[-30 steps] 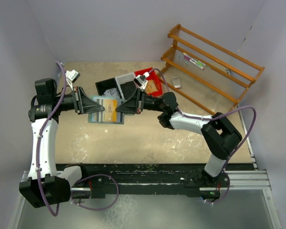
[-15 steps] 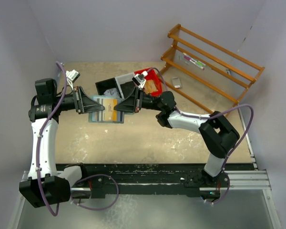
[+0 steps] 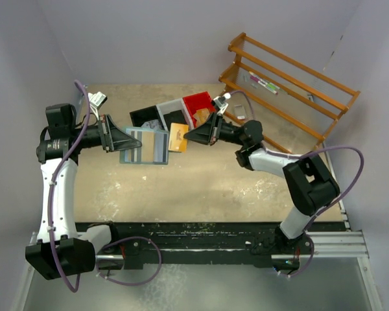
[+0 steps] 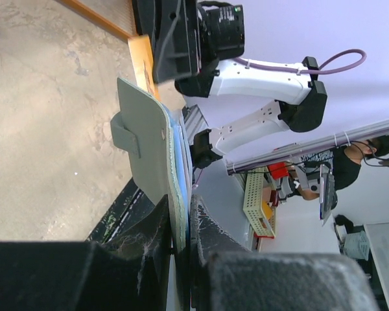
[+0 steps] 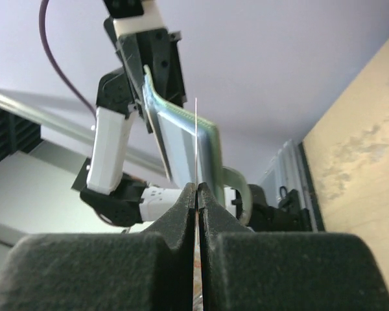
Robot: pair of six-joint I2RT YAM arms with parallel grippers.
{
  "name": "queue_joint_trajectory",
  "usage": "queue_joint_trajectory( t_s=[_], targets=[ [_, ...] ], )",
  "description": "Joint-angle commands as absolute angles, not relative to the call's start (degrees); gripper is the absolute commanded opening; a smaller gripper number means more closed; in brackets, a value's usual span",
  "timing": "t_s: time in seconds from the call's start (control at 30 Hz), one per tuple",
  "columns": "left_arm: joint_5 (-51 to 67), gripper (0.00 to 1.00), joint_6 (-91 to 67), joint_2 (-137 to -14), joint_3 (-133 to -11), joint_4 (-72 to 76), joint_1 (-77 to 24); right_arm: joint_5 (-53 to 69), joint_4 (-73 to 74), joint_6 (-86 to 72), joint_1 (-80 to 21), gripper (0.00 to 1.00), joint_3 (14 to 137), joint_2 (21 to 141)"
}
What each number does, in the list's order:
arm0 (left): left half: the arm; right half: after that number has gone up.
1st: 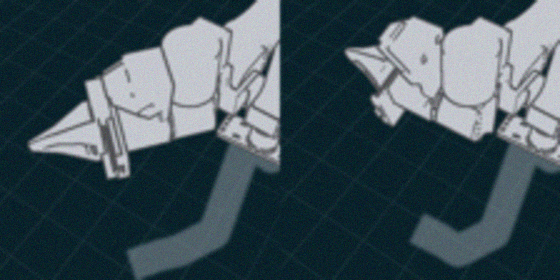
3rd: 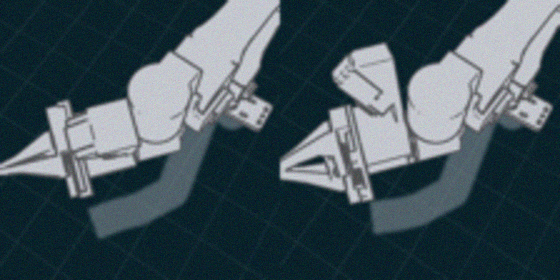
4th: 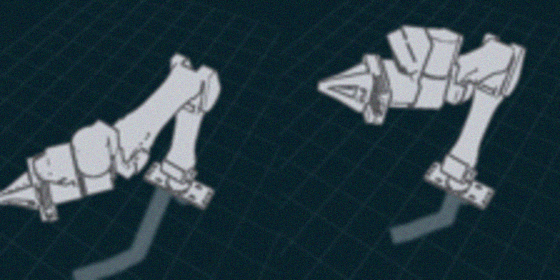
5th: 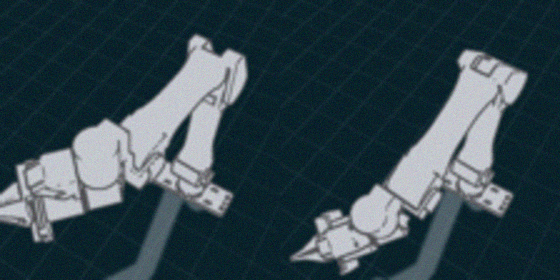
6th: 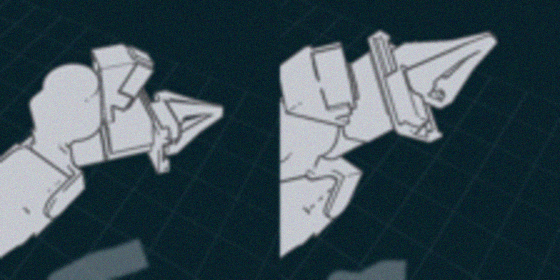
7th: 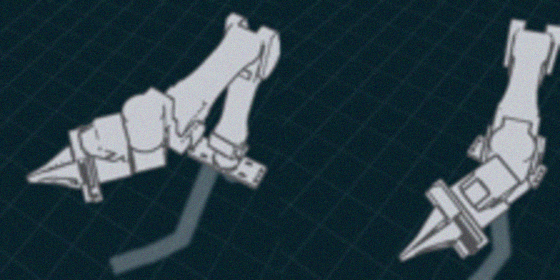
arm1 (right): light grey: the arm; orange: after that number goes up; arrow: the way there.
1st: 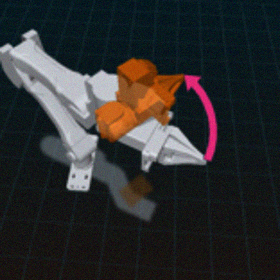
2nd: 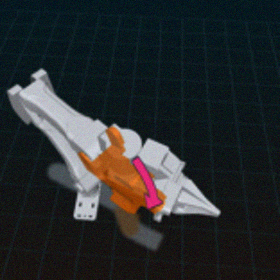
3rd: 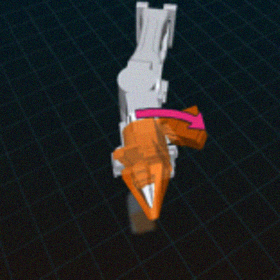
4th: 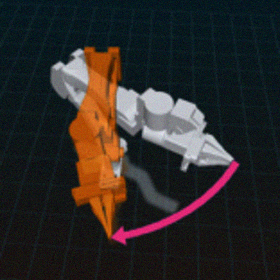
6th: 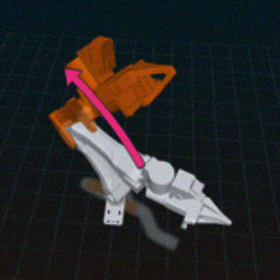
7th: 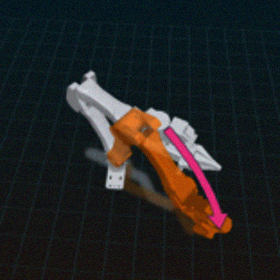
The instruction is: Take the credit cards out of the card holder
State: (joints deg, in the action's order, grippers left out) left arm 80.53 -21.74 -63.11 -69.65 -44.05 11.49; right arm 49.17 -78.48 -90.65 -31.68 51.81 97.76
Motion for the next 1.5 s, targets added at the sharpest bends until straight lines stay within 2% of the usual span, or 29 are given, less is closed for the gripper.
queue_joint_trajectory(
  t_s=[0.0,0.07,0.13,0.27,0.53,0.67,0.87,1.23,1.27,1.4,1.47],
  targets=[
    [82.6,0.00,-19.9,-63.1,-72.5,-44.2,11.3,52.0,-72.6,-85.5,-25.9,0.00,50.7,93.1],
    [83.0,0.00,-20.0,-62.9,-72.6,-44.3,11.3,51.9,-64.6,-77.9,-22.5,0.00,51.7,92.7],
    [83.5,0.00,-19.7,-62.8,-73.0,-44.6,11.3,49.3,-48.0,-65.9,-19.3,0.00,55.3,92.2],
    [84.0,0.00,-18.8,-62.6,-73.7,-45.3,11.3,35.4,-14.1,-41.8,-18.1,0.00,73.1,96.5],
    [81.2,0.00,-10.8,-64.3,-76.0,-52.7,11.3,20.4,8.6,-27.7,-18.1,0.00,97.9,114.2],
    [81.3,0.00,-9.4,-64.5,-76.6,-54.0,11.3,15.9,13.5,-23.5,-18.2,0.00,105.7,120.9],
    [81.3,0.00,-9.6,-64.5,-77.3,-53.7,11.3,15.7,16.3,-20.9,-18.9,0.00,112.4,128.4],
    [80.9,0.00,-9.6,-64.5,-77.8,-53.7,11.3,16.1,16.8,-19.8,-20.1,0.00,115.7,133.0],
    [81.0,0.00,-9.5,-64.5,-77.8,-53.8,11.3,15.5,17.2,-19.6,-20.2,0.02,115.7,133.0],
    [81.1,0.00,-9.2,-64.3,-77.8,-54.4,11.3,10.0,18.5,-17.7,-21.2,0.35,115.4,131.6],
    [81.2,0.00,-9.1,-64.1,-77.8,-54.6,11.3,6.7,18.5,-16.6,-21.8,0.44,115.0,129.5]
  ],
)
